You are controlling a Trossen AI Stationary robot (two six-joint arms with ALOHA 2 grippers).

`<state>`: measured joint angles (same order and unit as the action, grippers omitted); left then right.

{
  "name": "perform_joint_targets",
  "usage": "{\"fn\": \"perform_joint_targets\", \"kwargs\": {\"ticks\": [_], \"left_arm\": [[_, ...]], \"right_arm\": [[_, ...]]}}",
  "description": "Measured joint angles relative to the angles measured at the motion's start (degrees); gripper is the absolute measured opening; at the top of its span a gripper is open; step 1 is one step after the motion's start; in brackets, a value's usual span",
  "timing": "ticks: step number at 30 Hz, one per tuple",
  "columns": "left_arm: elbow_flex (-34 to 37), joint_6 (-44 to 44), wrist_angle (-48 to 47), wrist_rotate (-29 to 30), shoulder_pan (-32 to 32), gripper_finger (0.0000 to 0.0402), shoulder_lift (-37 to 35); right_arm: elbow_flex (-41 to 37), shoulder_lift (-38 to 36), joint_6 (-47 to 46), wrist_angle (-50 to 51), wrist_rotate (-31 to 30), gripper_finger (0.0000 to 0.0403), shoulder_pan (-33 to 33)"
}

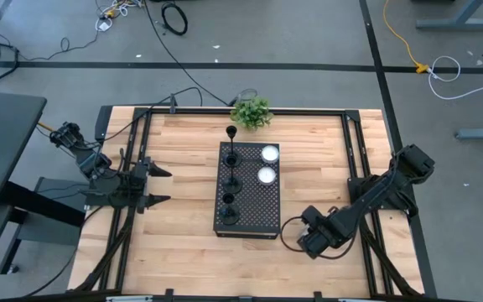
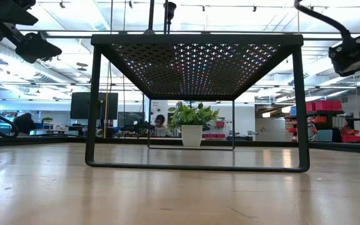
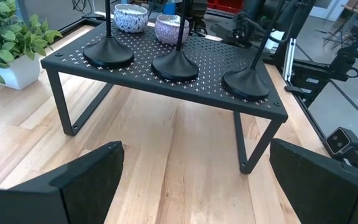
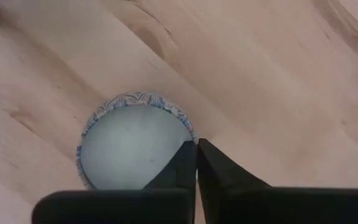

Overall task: Pick & Place candle stick holders
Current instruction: Put the yellow scented candle on the shelf aligned with the other scented candles

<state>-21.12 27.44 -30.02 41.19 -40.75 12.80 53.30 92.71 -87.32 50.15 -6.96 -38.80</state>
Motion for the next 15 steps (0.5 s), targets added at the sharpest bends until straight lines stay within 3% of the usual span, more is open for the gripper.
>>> {"fn": "perform_joint_targets", "kwargs": {"ticks": [9,15], "left_arm": [[0.0,0.0,0.0,0.1,0.0,0.0399,0.0],[0.0,0.0,0.0,0.1,0.0,0.0399,0.0]], "right_arm": [[2.5,-1.8,5.1,1.3,1.0,0.0001,2.0],[11.8,-2.9,9.1,12.0,1.6,0.0001,3.5]]}}
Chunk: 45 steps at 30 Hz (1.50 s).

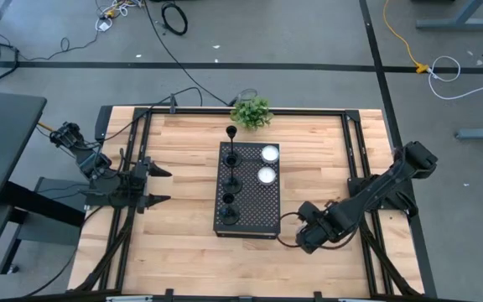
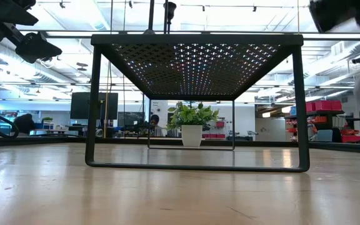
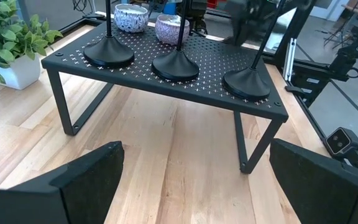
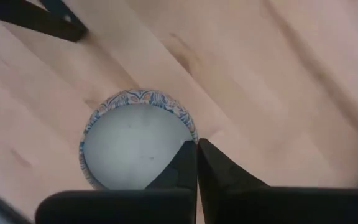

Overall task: Pick & Place candle stick holders
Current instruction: Put the yellow scented candle on the shelf aligned with the other scented candles

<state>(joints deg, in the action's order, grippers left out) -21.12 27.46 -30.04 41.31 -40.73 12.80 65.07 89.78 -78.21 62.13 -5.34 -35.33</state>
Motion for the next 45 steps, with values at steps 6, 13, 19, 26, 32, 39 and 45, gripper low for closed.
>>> {"fn": "perform_joint_targets", "kwargs": {"ticks": [6,13,19,26,32,39,45], "left_arm": [[0.0,0.0,0.0,0.0,0.0,0.0399,0.0],[0.0,0.0,0.0,0.0,0.0,0.0399,0.0],[0.0,-0.1,0.0,1.0,0.0,0.0399,0.0],[0.0,0.0,-0.4,1.1,0.0,0.0399,0.0],[0.0,0.0,-0.5,1.1,0.0,0.0399,0.0],[0.0,0.1,-0.8,1.1,0.0,0.0399,0.0],[0.0,0.4,-1.6,1.1,0.0,0.0399,0.0]], "right_arm": [[13.9,0.0,3.9,11.4,-2.3,0.0,1.8],[23.5,0.9,10.3,12.6,-4.3,0.0,5.9],[26.8,4.9,17.5,12.2,-2.2,0.0,10.8],[30.8,9.1,25.2,10.5,-1.3,0.0,15.3],[31.7,10.7,27.1,9.3,-1.1,0.0,18.1],[31.7,12.7,31.6,7.7,1.5,0.0,19.9],[31.7,12.7,31.5,7.4,1.3,0.0,20.7]]}}
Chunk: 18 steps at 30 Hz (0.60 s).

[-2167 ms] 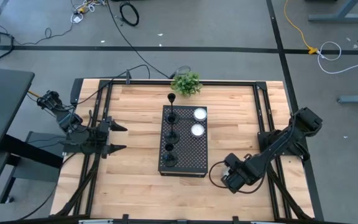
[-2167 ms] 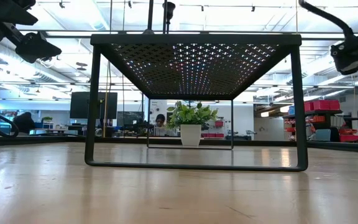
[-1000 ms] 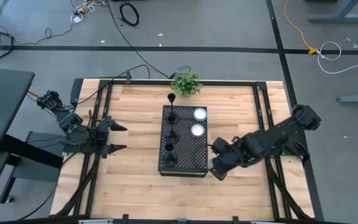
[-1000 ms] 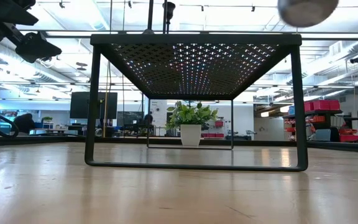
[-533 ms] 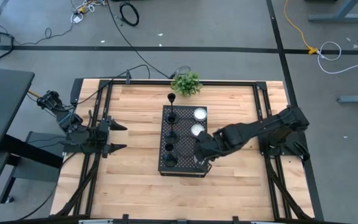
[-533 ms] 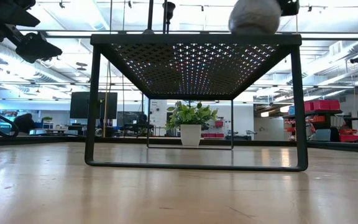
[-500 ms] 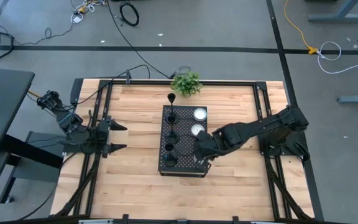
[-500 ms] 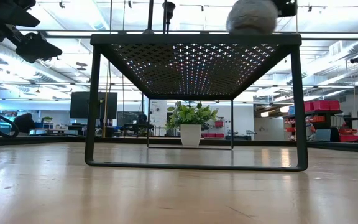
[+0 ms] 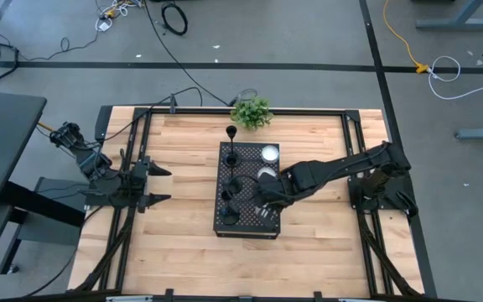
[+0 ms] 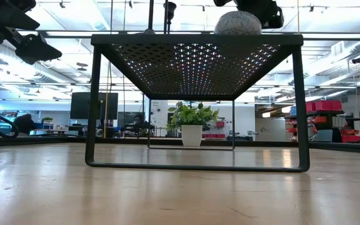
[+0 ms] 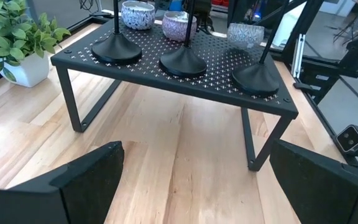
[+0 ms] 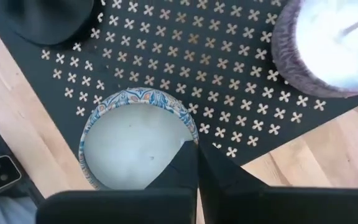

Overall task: Pick & Place candle stick holders
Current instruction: Put the yellow scented candle on the shelf aligned with the other scented candles

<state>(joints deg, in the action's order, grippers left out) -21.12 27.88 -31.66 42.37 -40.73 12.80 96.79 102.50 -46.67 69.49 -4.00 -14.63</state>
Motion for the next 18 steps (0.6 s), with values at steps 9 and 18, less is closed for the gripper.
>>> {"fn": "perform_joint_targets", "kwargs": {"ticks": [9,18], "left_arm": [[0.0,0.0,0.0,0.0,0.0,0.0399,0.0],[0.0,0.1,0.0,0.0,0.0,0.0399,0.0]], "right_arm": [[0.0,0.0,2.2,-2.0,1.3,0.0001,-0.1],[0.0,0.0,3.6,-1.2,-0.4,0.0048,0.0]]}}
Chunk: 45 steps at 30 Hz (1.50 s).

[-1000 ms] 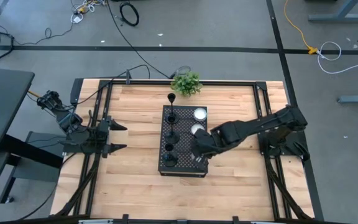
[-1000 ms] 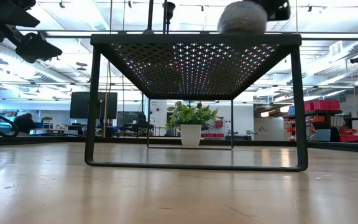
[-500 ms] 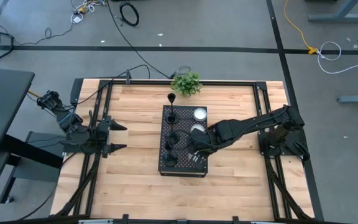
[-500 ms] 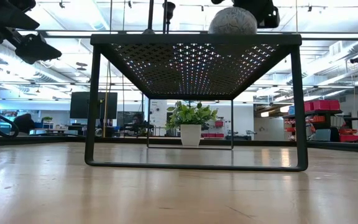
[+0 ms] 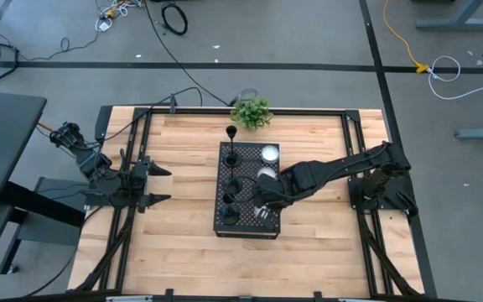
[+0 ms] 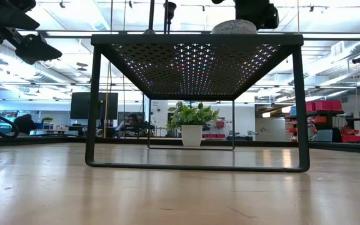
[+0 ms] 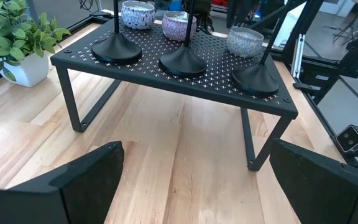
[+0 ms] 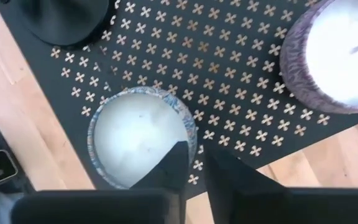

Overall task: Pick & Place candle stick holders
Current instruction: Put the yellow scented candle on the shelf aligned with the other scented candles, then return to Home Position

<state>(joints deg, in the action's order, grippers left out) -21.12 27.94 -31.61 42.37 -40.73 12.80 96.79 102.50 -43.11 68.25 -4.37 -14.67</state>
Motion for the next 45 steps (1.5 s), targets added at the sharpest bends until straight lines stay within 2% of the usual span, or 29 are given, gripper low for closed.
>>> {"fn": "perform_joint_targets", "kwargs": {"ticks": [7,16,19,21,29,34,39,42,45], "left_arm": [[0.0,0.0,0.0,0.0,0.0,0.0399,0.0],[0.0,0.1,0.0,-0.5,0.0,0.0399,0.0],[0.0,0.1,0.0,-0.6,0.0,0.0399,0.0],[0.0,0.1,0.0,-0.6,0.0,0.0399,0.0],[0.0,0.1,0.0,-0.7,0.0,0.0399,0.0],[0.0,0.1,0.0,-0.7,0.0,0.0399,0.0],[0.0,0.8,0.0,-0.6,0.0,0.0399,0.5],[0.0,1.0,0.2,-0.4,0.0,0.0399,1.1],[0.1,1.3,0.1,0.4,0.0,0.0399,2.1]], "right_arm": [[-0.1,-0.5,1.0,0.0,-1.0,0.0085,0.0],[-0.1,-6.9,1.9,-0.2,-2.5,0.0087,-1.1],[-0.1,-9.6,4.0,-1.2,-8.9,0.0083,-4.8],[-0.1,-11.5,4.8,-2.4,-15.2,0.008,-8.3],[-1.2,-15.3,5.8,-12.5,-33.9,0.0073,-32.3],[-3.4,-15.3,-2.3,-13.2,-51.8,0.0073,-48.6],[-8.8,-15.3,-12.1,-13.2,-68.1,0.0072,-63.4],[-12.7,-15.4,-19.0,-13.1,-74.8,0.0072,-69.0],[-15.7,-15.6,-25.3,-13.8,-77.0,0.0072,-71.1]]}}
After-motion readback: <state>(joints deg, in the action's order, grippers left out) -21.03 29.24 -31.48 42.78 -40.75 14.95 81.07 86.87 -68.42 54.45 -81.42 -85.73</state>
